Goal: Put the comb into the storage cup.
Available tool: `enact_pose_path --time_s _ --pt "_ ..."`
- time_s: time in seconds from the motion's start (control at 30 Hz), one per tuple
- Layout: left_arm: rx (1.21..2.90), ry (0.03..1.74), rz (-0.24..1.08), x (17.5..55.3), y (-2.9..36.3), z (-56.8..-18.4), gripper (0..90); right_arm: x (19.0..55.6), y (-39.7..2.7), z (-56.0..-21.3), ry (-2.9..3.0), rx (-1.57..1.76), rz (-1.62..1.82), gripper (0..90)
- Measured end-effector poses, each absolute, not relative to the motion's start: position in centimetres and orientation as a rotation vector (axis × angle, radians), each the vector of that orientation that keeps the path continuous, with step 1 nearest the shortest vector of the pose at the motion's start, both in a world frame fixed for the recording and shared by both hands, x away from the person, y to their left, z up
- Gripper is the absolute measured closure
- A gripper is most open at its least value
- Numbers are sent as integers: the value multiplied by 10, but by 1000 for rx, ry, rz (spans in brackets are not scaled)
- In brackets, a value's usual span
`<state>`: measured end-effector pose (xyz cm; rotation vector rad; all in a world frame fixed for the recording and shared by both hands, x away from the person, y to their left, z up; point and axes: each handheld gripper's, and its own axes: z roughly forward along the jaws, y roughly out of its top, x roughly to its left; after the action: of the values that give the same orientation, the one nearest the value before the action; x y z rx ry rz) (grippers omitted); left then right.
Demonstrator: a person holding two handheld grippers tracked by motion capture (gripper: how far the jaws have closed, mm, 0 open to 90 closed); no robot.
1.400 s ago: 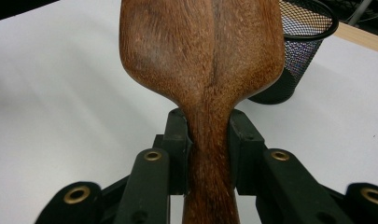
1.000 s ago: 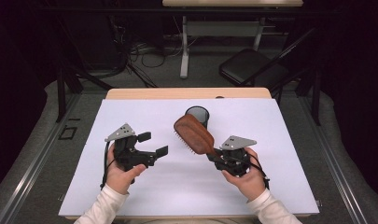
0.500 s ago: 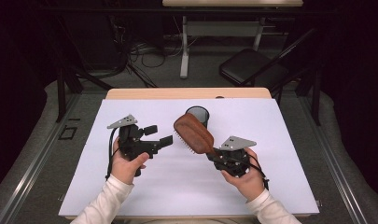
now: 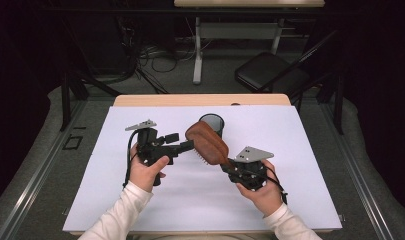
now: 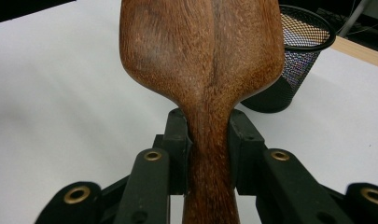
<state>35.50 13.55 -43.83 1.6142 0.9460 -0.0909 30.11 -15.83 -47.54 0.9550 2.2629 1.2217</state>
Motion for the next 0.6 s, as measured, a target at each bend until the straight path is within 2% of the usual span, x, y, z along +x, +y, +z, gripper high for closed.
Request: enact_pose_path --time_s 0.6 --pt "1627 983 -113 367 123 -445 119 301 -157 -475 2259 954 1232 723"
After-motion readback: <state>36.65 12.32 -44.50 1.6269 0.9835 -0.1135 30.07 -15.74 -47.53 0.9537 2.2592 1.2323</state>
